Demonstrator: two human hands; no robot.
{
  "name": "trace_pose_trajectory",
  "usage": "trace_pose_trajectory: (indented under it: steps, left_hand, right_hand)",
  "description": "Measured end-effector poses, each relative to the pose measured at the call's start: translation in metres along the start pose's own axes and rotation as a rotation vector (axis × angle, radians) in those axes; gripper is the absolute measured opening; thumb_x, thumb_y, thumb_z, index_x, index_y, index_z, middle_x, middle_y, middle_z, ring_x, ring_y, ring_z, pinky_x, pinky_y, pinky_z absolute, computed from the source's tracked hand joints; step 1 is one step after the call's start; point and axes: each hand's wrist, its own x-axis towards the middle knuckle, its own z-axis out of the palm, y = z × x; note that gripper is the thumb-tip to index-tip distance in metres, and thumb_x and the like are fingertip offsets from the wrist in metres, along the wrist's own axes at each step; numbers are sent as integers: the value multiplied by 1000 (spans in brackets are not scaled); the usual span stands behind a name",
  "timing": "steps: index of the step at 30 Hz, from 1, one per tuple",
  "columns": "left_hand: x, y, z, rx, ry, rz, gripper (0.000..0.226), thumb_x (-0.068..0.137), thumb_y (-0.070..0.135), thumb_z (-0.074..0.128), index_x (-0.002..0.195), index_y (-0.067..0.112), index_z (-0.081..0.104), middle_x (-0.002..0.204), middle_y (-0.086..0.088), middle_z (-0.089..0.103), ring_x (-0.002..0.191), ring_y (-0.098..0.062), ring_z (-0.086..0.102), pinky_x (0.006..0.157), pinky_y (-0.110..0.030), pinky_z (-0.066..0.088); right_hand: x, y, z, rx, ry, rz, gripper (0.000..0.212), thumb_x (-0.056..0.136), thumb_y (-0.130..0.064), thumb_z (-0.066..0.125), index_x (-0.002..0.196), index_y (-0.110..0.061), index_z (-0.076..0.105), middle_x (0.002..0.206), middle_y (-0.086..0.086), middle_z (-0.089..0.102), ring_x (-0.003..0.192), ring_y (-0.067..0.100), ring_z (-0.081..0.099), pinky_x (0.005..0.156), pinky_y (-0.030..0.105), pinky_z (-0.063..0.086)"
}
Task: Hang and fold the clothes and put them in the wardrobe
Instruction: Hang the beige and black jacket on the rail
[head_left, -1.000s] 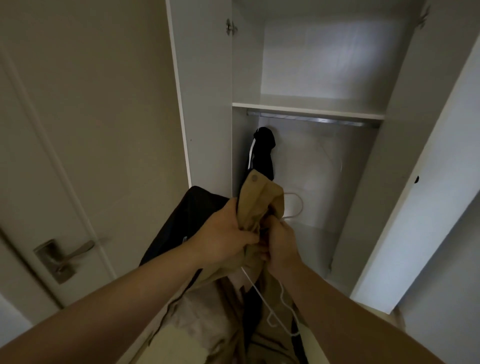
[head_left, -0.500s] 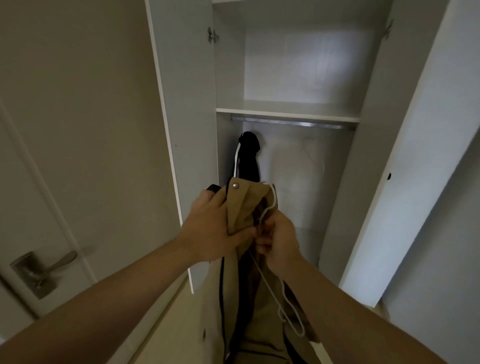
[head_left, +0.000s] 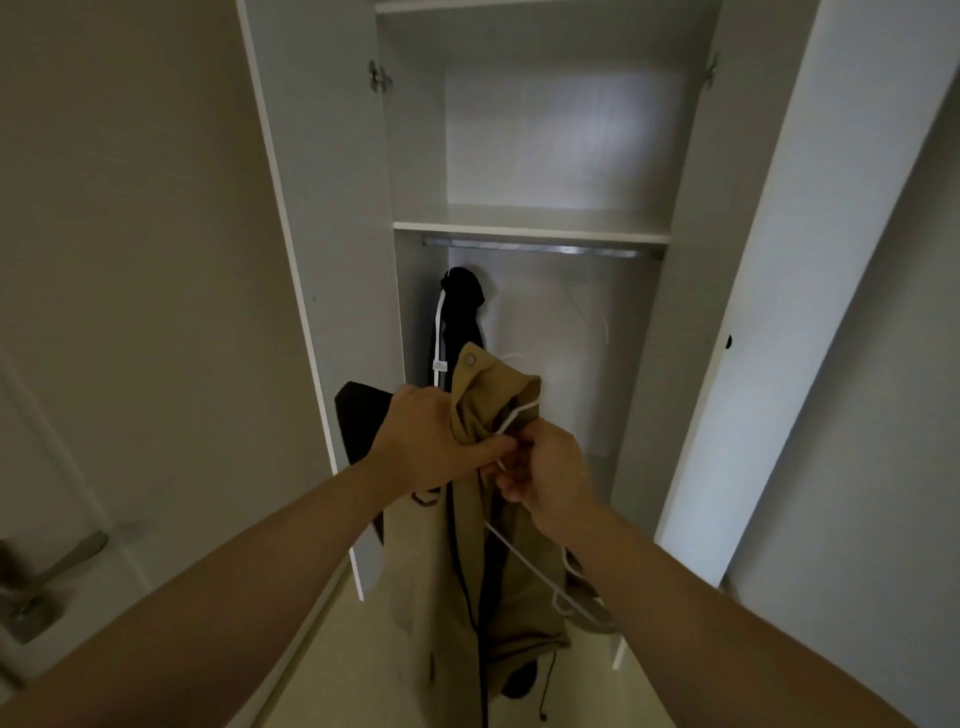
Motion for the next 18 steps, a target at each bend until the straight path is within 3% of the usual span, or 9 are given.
trace_pose_trajectory:
  steps: [3,6,8,10,11,13,15,17,18]
  left_hand:
    - [5,-5,-12,7,60,13,55,79,66,52,47,30,27,43,14,38,44,0,40,75,-31,35]
    - [0,-8,-17,-5,52,63,44,80,47,49,48,29,25,41,12,35,42,-8,39,76,-35,42]
    - [-4,-6,-19,-13,54,98,41,80,37,51,48,27,28,41,11,34,45,-11,43,73,-31,41]
    - [-8,-7,-25,-21,77,124,39,80,38,50,48,28,29,41,11,34,44,-11,43,69,-25,35]
    - [-10,-9,-28,-11,89,136,38,79,40,48,48,28,30,42,10,35,43,-11,41,72,-25,36]
    - [-13,-11,-36,8,110,147,38,80,41,47,49,23,36,43,7,41,43,-9,41,81,-29,40]
    - [-14,-11,-47,29,153,161,40,81,38,48,50,13,43,45,3,45,45,-11,44,83,-33,42]
    - [-15,-11,-60,65,209,181,39,81,34,49,50,11,46,46,1,47,46,-16,47,80,-36,44]
    - [-15,-11,-67,76,236,187,38,82,33,50,50,11,46,46,1,47,46,-16,48,78,-37,44]
  right_hand:
    - [3,2,-10,-51,65,72,23,92,-9,47,101,1,65,73,18,73,57,26,68,53,31,55]
    - [9,19,-20,-303,104,-55,23,82,1,66,105,-2,65,92,18,75,84,31,73,69,34,61]
    - [16,35,-25,-532,130,-88,33,83,-2,70,113,-9,59,104,11,69,93,23,68,68,20,55]
    - [17,48,-25,-648,91,-4,51,82,-12,74,126,-18,50,107,0,63,88,9,63,65,16,48]
    - [17,54,-25,-685,48,50,63,80,-14,78,134,-19,45,112,-1,62,92,10,62,71,19,50]
    - [16,66,-22,-781,-39,201,92,76,-17,85,151,-18,31,140,6,52,119,22,58,97,33,53]
    - [10,71,-15,-953,-164,363,111,80,-22,84,160,-14,7,160,10,27,140,30,41,113,36,41]
    - [0,75,-8,-1051,-367,468,90,94,-31,70,159,-10,11,163,10,20,132,17,44,106,19,42]
    - [-5,79,-5,-985,-402,511,74,98,-31,64,157,-10,23,161,9,26,119,11,48,92,8,44]
